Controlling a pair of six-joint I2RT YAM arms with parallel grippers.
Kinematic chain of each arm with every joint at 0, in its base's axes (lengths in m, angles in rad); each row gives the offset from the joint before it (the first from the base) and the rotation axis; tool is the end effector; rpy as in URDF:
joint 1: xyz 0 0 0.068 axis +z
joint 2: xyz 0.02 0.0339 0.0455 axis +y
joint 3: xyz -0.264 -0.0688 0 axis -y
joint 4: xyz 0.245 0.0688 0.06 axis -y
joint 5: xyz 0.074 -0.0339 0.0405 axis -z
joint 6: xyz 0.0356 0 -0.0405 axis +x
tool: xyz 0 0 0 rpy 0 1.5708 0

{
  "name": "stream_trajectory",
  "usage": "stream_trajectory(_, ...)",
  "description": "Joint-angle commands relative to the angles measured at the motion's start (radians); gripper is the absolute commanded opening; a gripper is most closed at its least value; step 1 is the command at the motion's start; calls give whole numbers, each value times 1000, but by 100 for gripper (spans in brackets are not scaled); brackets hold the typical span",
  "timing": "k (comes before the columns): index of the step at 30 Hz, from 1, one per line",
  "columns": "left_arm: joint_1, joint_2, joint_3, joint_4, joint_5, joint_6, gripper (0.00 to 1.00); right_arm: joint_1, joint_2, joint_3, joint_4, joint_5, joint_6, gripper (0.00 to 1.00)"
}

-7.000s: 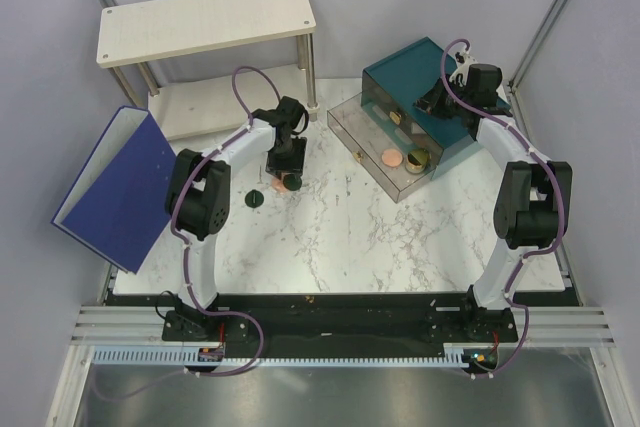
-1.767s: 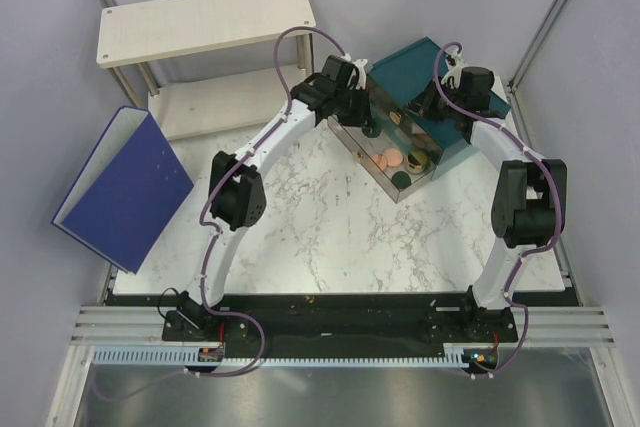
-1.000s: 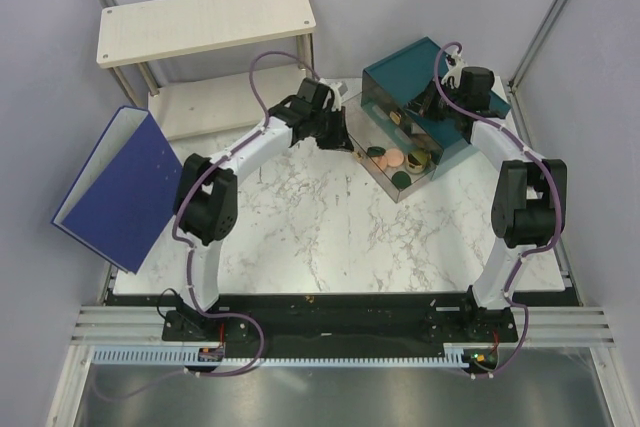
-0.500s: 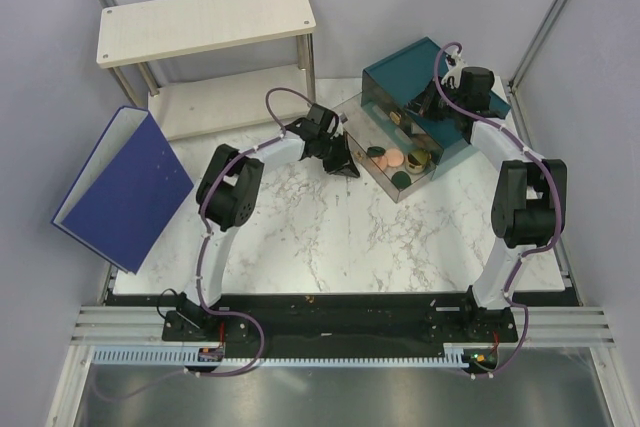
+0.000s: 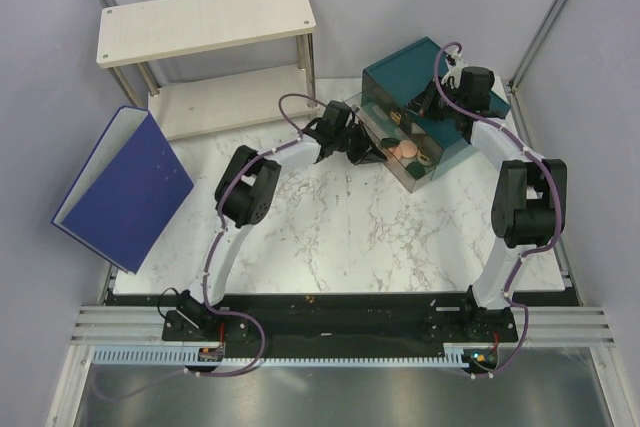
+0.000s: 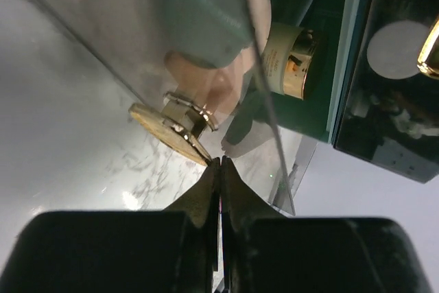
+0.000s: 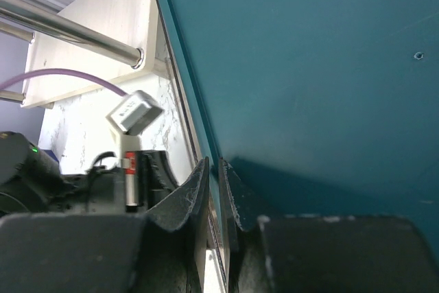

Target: Organize the makeup

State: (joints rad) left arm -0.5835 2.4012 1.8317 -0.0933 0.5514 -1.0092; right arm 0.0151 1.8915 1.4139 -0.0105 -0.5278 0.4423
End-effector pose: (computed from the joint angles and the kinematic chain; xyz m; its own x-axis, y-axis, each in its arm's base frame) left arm 0.4369 -0.3108 0.1458 -0.9624 -0.2286 -0.1469 -0.0012 0.5443 -0.8389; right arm 0.4406 0.0246 0.2556 -0.6197 0.3605 -0.6971 -0.2131 0.7777 0.5915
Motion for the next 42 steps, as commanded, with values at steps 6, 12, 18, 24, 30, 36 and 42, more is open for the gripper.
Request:
stream_trajectory(6,-78,153,158,319,-54,-340,2,8,80,-78,-244,51,-34,19)
stream_trajectory(12,-95,277,349,365,-45,-447,2,6,75,-81,-244,49,-37,19)
stream_trajectory(18,-95,302,374,372,7,-451,2,6,72,-82,-243,49,-39,19)
stream_trajectory(24,-59,9,-27,365,-39,-258,5,6,54,-82,-246,54,-43,19)
stream_trajectory(30,40,-336,-320,247,-39,-10,43,9,-17,-79,-244,46,-76,19)
stream_trajectory(36,129,-561,-391,-87,-16,308,84,22,-178,-85,-261,49,-137,39)
stream_trajectory(42,148,-701,-443,-331,-67,560,99,29,-379,-115,-304,204,-134,79)
